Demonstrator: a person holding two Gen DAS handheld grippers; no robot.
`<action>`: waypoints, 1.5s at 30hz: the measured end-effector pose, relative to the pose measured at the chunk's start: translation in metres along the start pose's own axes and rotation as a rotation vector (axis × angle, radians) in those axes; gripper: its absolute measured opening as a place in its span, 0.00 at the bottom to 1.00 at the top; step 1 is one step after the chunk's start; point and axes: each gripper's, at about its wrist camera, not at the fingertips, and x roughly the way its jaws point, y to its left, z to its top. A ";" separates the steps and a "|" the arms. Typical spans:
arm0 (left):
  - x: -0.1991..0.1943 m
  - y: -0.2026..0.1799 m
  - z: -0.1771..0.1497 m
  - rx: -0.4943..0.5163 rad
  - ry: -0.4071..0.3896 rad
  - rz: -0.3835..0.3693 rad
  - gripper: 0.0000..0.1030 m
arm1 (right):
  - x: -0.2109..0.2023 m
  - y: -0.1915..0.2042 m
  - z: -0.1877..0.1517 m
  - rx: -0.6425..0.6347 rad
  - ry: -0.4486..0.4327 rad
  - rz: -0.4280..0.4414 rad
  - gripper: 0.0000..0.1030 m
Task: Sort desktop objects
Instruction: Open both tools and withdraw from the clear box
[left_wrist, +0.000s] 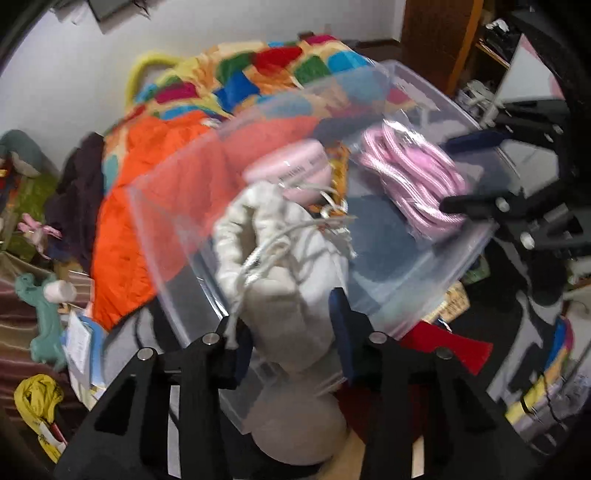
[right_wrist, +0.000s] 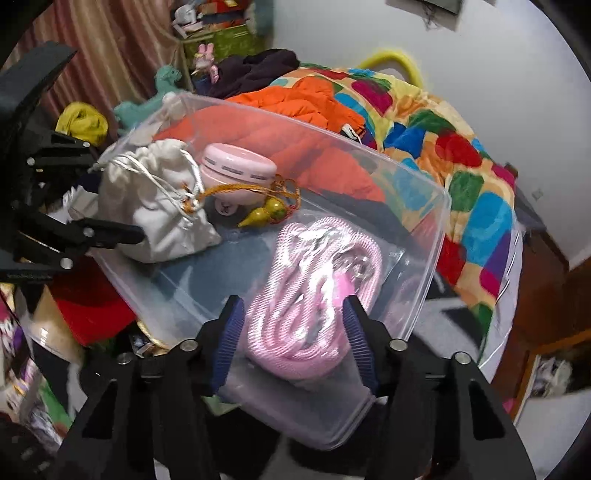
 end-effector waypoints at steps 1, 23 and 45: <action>-0.002 0.000 0.000 -0.010 -0.022 0.023 0.49 | -0.003 0.001 -0.001 0.017 -0.026 -0.026 0.51; -0.078 -0.018 -0.036 -0.091 -0.330 0.139 0.80 | -0.081 0.048 -0.036 0.091 -0.277 0.015 0.70; -0.088 -0.023 -0.147 -0.358 -0.504 0.121 0.93 | -0.071 0.093 -0.124 0.198 -0.473 -0.041 0.79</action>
